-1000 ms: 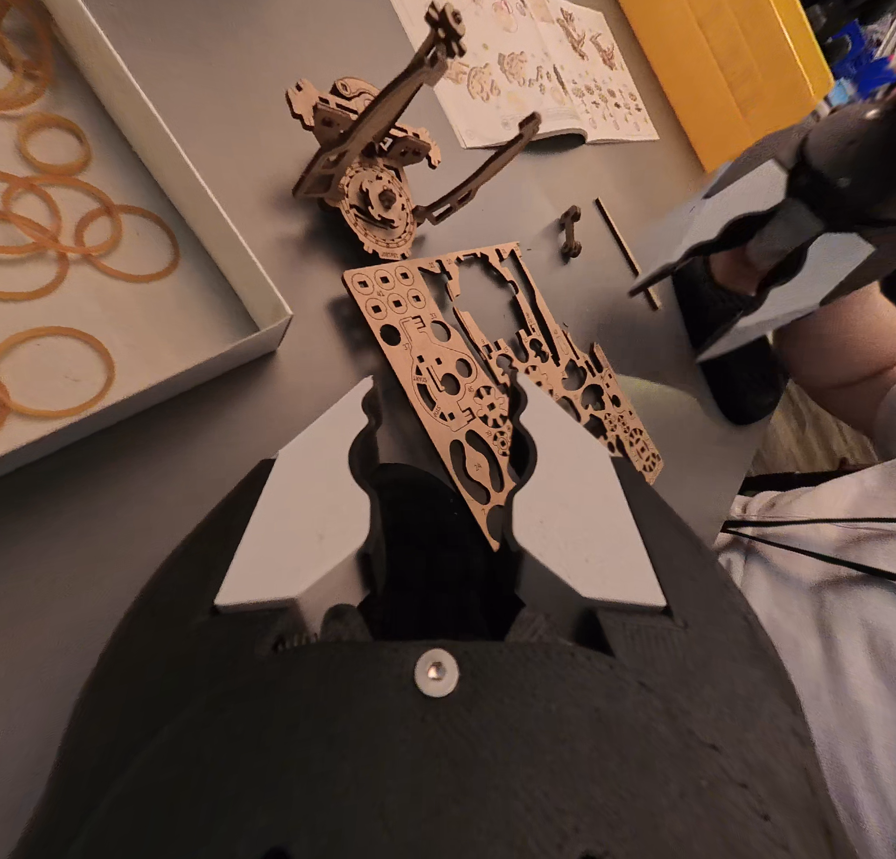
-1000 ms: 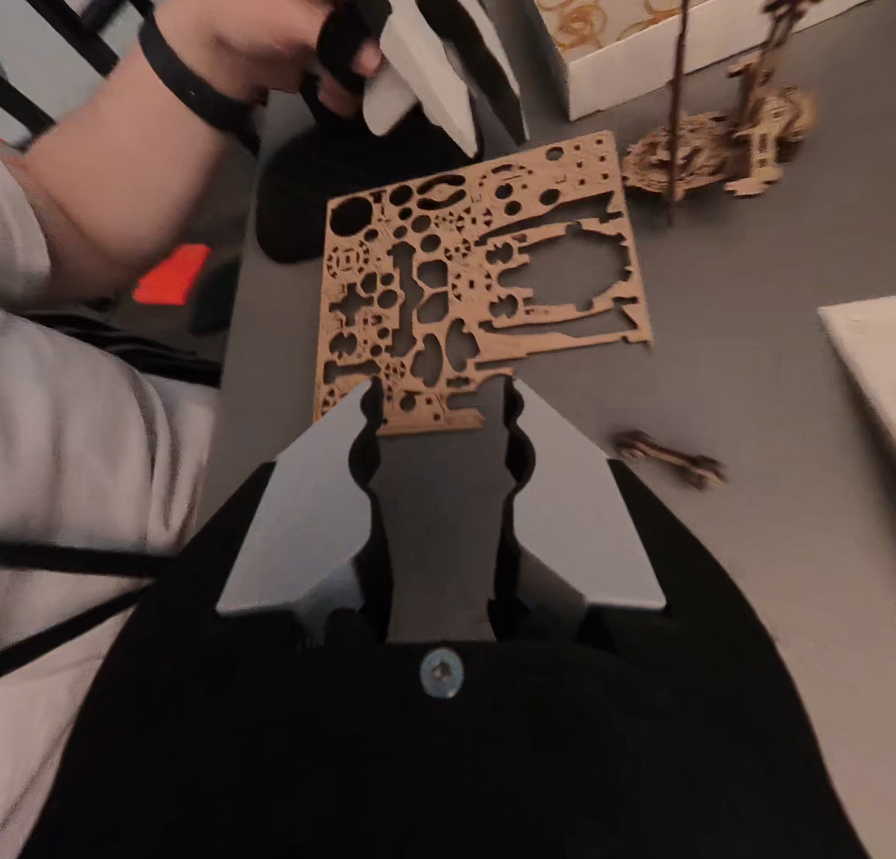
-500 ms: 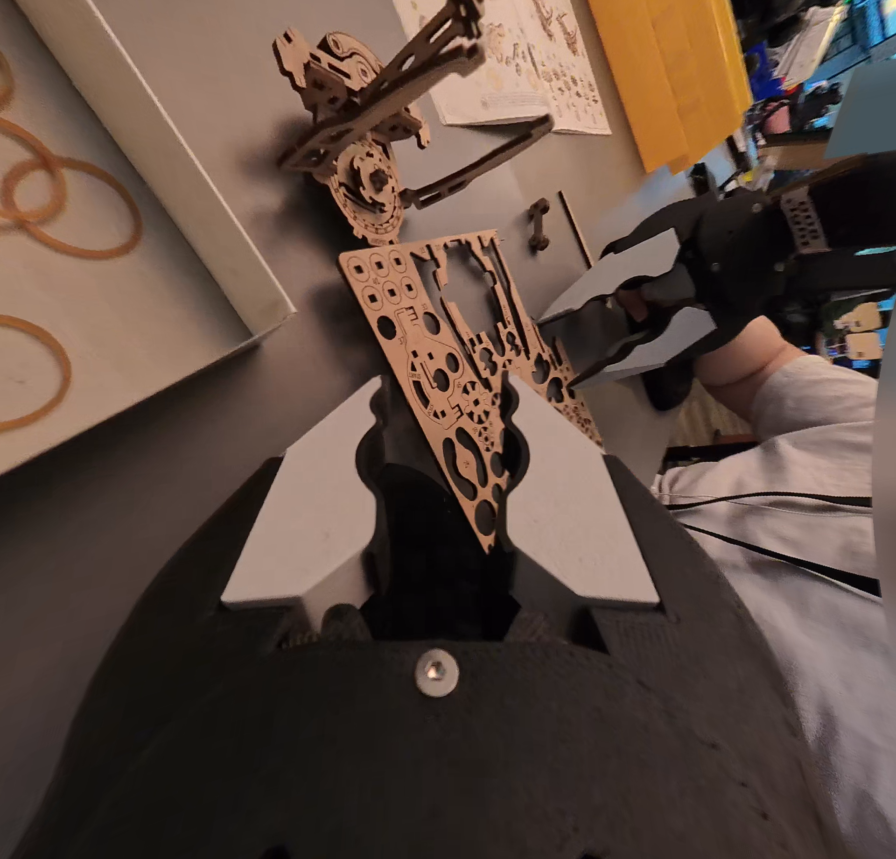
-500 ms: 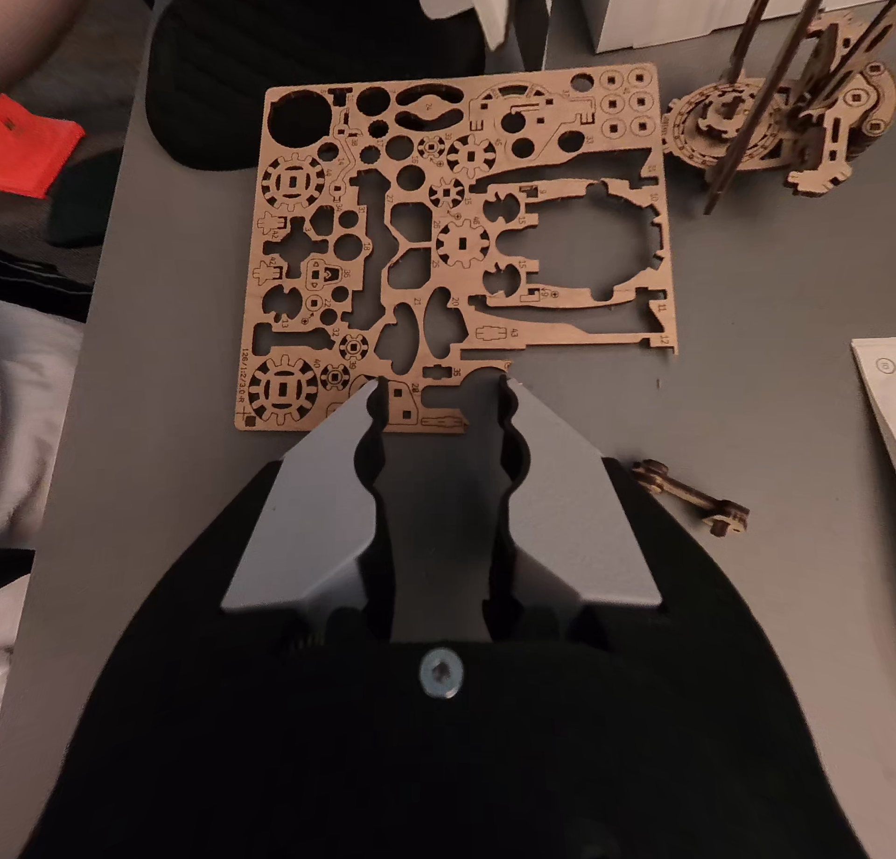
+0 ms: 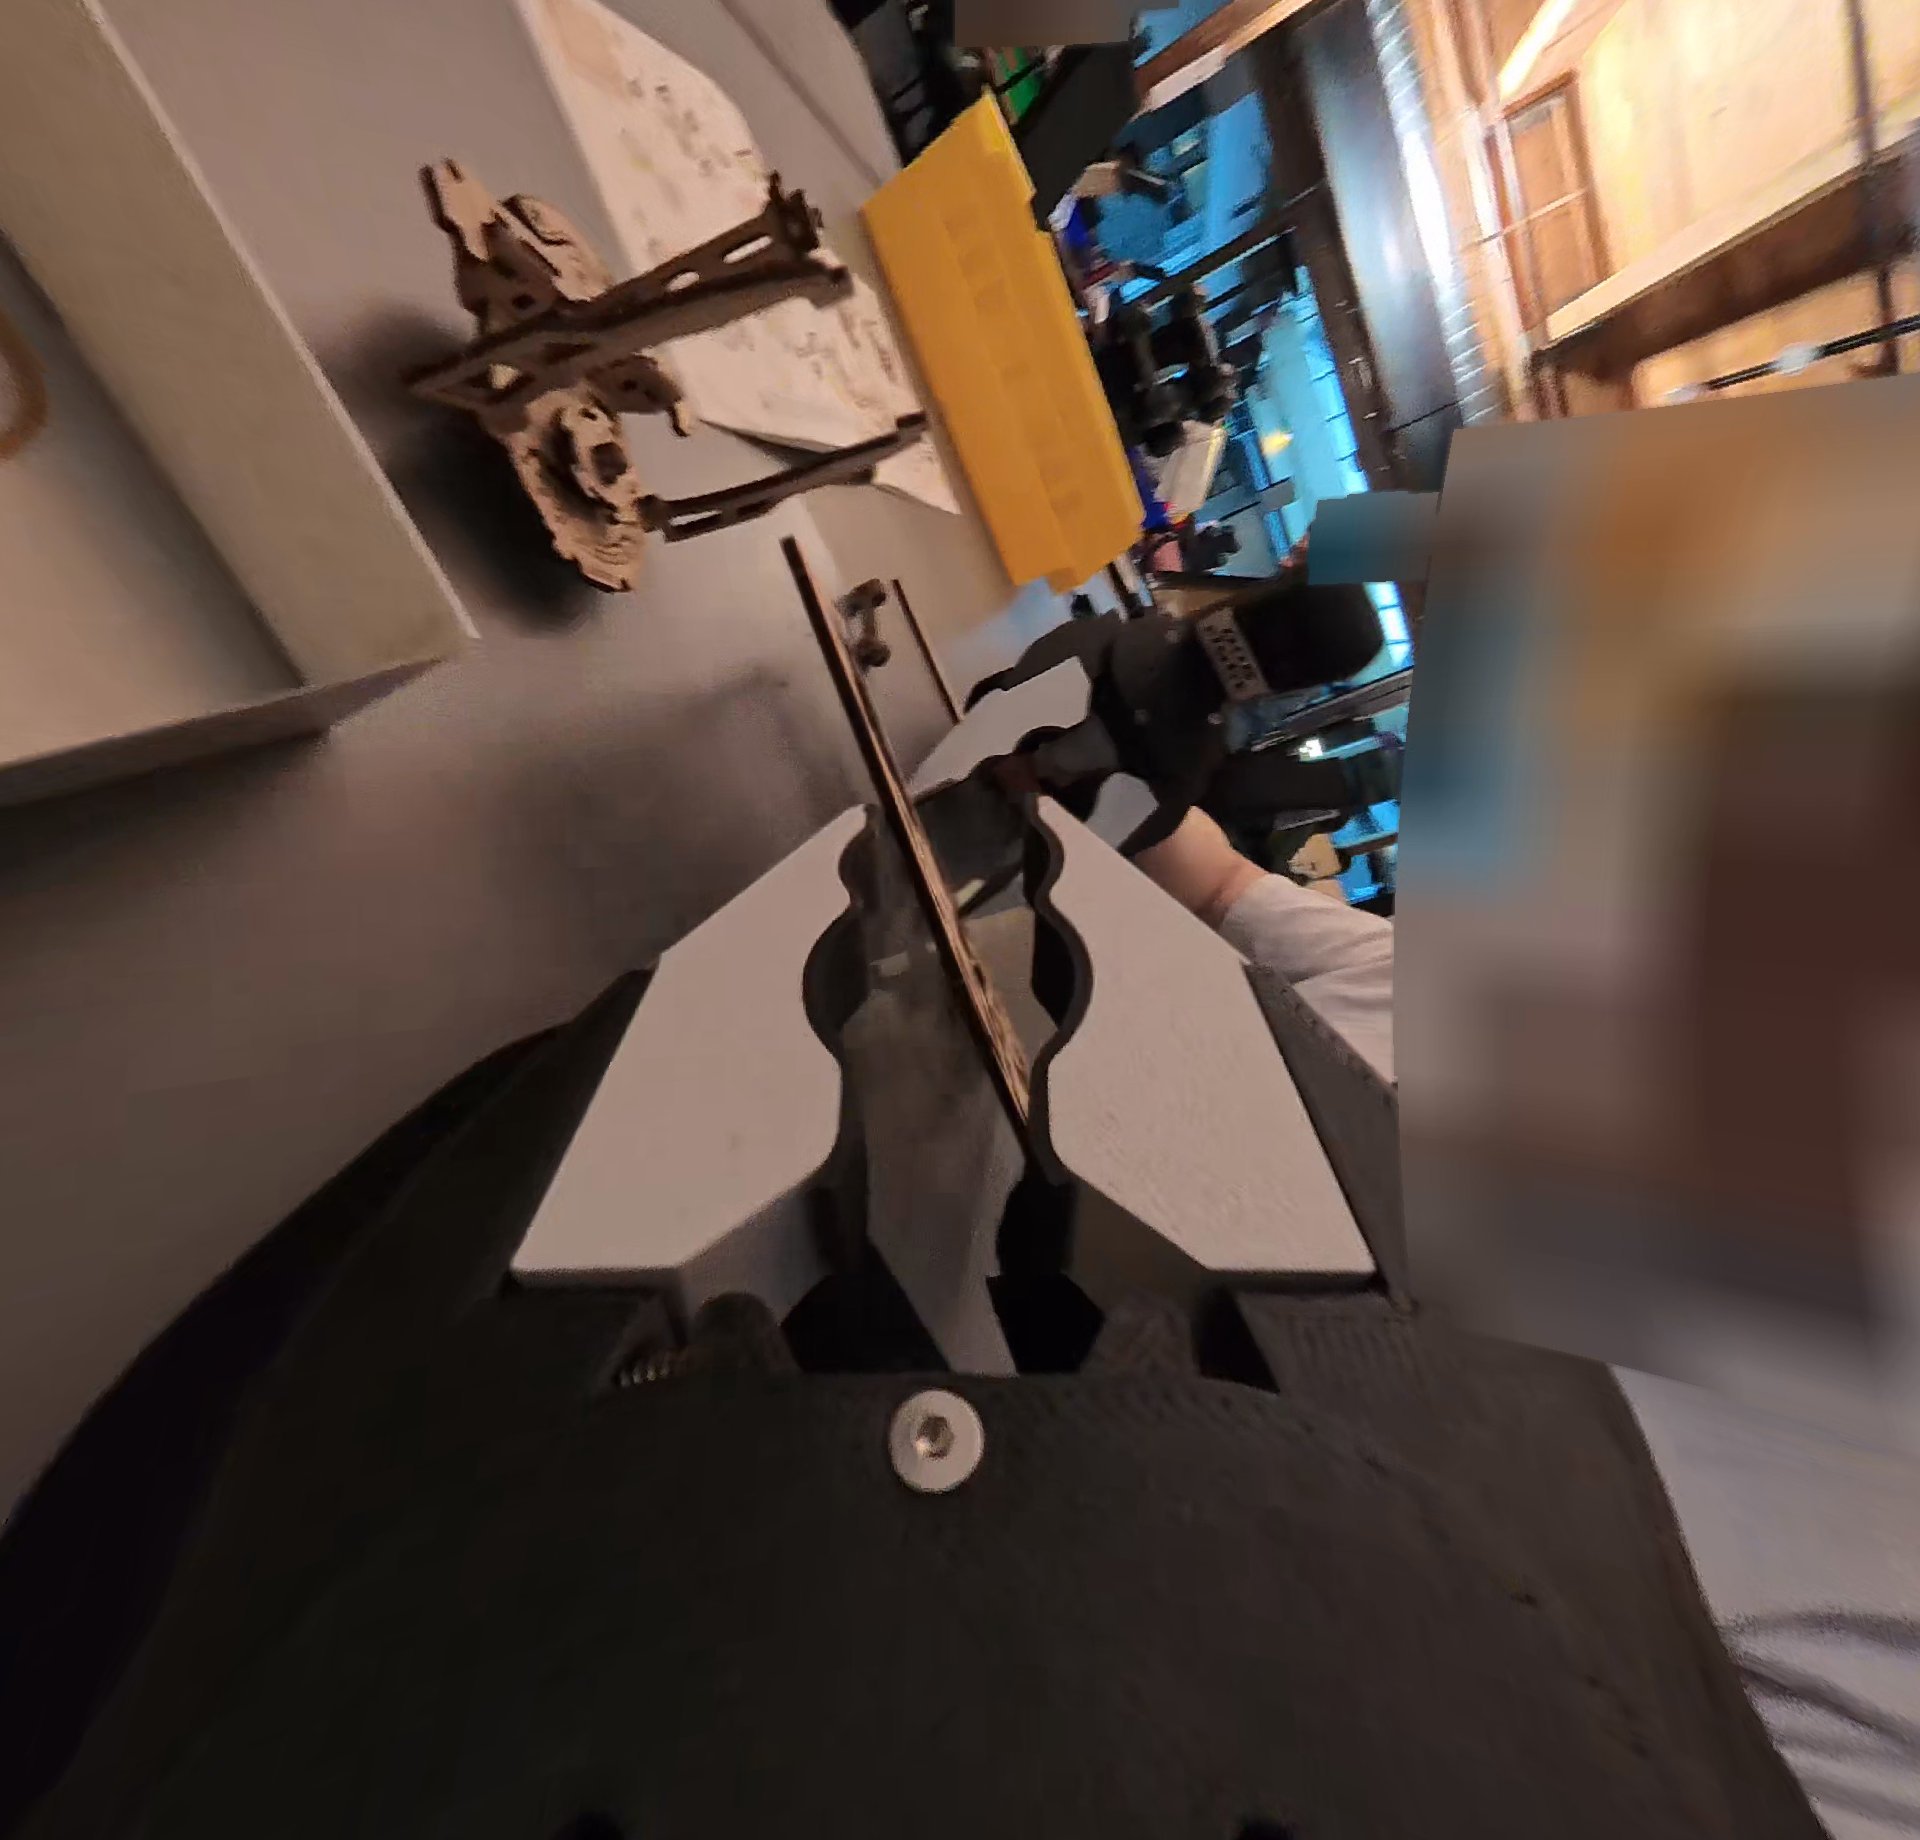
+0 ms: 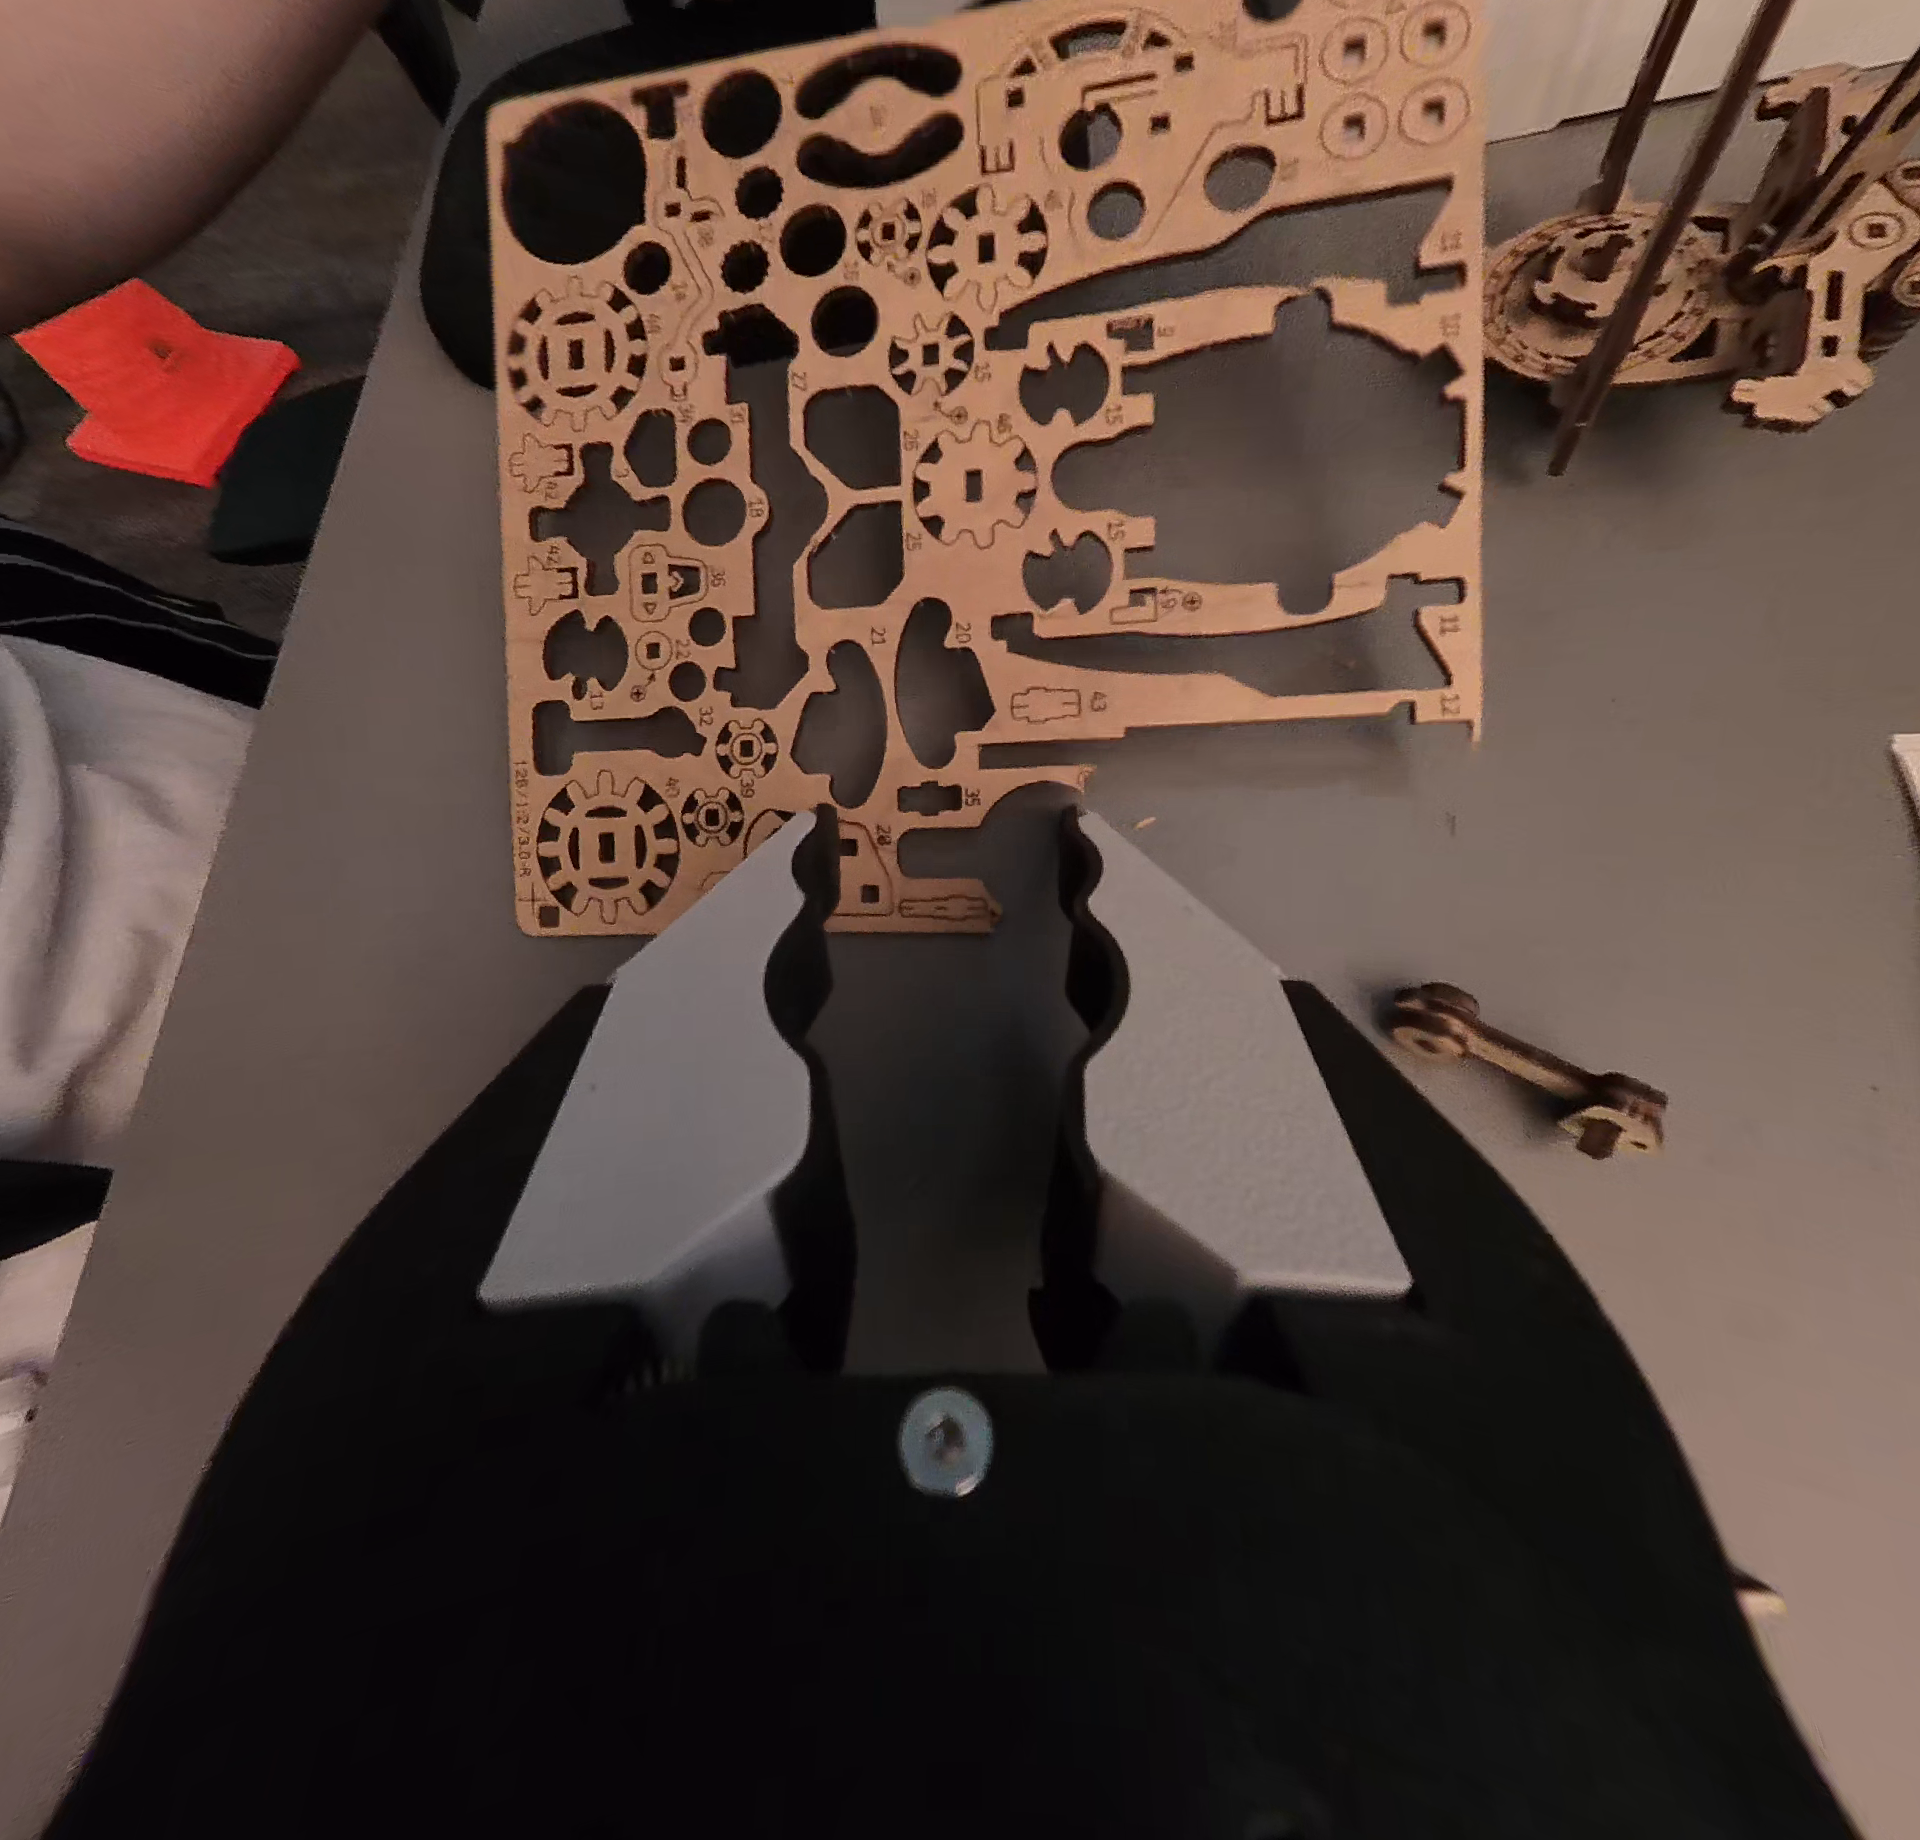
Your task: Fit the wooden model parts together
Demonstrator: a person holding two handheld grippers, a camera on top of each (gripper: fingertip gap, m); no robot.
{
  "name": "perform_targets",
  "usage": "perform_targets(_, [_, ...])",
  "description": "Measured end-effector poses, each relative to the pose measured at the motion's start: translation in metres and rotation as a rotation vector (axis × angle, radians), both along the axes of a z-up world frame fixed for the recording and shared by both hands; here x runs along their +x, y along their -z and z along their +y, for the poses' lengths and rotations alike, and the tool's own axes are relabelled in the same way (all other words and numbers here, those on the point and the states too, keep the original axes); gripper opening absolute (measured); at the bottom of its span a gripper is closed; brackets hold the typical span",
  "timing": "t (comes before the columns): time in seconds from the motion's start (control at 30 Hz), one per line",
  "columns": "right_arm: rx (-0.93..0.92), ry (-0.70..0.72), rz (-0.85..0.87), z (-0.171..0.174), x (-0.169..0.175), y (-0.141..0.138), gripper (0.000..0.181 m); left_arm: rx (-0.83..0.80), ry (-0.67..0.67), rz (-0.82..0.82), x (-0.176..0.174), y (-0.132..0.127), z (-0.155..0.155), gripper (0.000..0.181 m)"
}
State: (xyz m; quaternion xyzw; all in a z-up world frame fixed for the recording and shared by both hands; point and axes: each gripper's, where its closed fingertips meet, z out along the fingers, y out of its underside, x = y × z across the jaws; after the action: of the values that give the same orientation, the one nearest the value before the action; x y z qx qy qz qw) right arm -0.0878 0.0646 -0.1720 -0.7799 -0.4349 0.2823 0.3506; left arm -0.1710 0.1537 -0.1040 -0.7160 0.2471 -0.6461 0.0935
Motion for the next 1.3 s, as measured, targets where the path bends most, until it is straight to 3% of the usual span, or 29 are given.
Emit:
perform_targets(0.17, [0.032,-0.020,-0.009,-0.003,-0.002,-0.001,0.039,-0.005,0.073,-0.008,0.004,0.000,-0.028,0.035])
perform_targets(0.3, [0.050,-0.030,-0.007,-0.005,-0.002,-0.003,0.040,0.054,0.084,0.065,0.007,0.012,-0.037,0.007])
perform_targets(0.43, [0.118,-0.036,-0.005,-0.005,-0.002,-0.009,0.040,0.117,0.029,0.085,0.006,0.010,-0.036,0.005])
perform_targets(0.57, [0.195,0.012,0.090,0.004,0.001,-0.032,0.047,0.159,-0.041,0.007,-0.001,-0.013,-0.039,0.000])
perform_targets(0.67, [0.197,0.073,0.189,0.012,0.007,-0.047,0.068,0.204,-0.104,-0.025,-0.007,-0.028,-0.038,0.000])
perform_targets(0.87, [0.090,0.121,0.423,0.017,0.016,-0.071,0.067,0.272,-0.151,-0.072,-0.006,-0.052,-0.040,0.000])
perform_targets(1.07, [-0.037,0.073,0.567,0.008,0.015,-0.083,0.055,0.280,-0.187,-0.187,0.010,-0.074,-0.036,0.000])
perform_targets(1.2, [-0.198,0.003,0.740,0.000,0.016,-0.096,0.027,0.278,-0.156,-0.239,0.027,-0.083,-0.041,0.000])
perform_targets(1.27, [-0.242,-0.036,0.794,-0.004,0.018,-0.101,0.000,0.295,-0.142,-0.235,0.035,-0.083,-0.042,0.000])
perform_targets(1.3, [-0.256,-0.039,0.800,-0.004,0.020,-0.101,0.000,0.306,-0.147,-0.240,0.037,-0.084,-0.042,0.000])
